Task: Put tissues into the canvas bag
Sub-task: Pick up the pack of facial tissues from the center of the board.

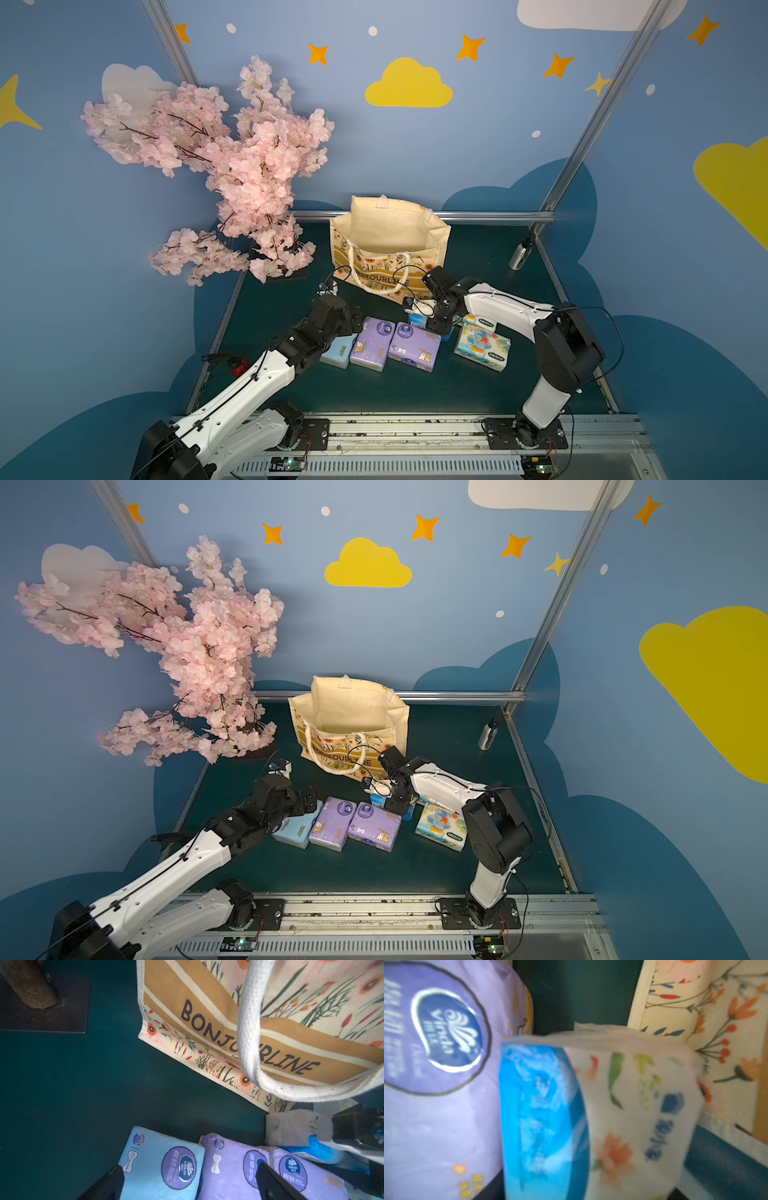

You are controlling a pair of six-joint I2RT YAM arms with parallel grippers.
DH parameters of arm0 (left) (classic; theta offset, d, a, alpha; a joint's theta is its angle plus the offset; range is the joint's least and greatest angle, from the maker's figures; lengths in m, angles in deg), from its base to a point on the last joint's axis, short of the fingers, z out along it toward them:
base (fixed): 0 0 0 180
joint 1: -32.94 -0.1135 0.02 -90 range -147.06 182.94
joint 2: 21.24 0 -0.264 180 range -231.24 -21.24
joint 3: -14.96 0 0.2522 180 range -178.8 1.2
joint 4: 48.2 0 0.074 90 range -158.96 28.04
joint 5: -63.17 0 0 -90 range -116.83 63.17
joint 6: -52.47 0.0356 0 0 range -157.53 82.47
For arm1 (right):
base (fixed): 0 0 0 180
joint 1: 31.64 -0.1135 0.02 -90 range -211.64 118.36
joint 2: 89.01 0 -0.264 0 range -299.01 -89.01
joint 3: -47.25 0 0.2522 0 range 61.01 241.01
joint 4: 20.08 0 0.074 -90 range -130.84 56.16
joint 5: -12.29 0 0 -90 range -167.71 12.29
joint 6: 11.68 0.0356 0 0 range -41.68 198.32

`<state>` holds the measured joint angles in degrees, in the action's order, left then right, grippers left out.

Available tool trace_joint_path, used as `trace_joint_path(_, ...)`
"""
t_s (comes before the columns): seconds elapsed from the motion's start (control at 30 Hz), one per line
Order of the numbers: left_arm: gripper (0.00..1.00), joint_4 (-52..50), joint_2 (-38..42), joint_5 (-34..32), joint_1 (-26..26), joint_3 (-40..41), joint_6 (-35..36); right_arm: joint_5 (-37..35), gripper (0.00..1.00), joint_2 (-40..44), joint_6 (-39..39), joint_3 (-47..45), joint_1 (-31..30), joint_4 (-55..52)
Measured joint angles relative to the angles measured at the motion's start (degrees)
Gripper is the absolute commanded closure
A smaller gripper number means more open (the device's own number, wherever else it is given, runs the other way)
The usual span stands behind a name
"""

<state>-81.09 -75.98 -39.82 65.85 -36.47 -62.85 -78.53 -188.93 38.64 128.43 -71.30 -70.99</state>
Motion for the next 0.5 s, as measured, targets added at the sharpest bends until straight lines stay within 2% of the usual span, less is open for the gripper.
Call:
trace_joint_path(0.23,0.00,0.0,1.3,-1.4,0.0,-0.2,0.0,0.3,0.60,0.0,0.0,0.0,0.2,-0.2)
trace_joint_path(0.5,0.00,-0.4,1.2,-2.6,0.0,-1.9,0.2,0.5,0.67,0.6,0.3,0.1,0.2,-0.9)
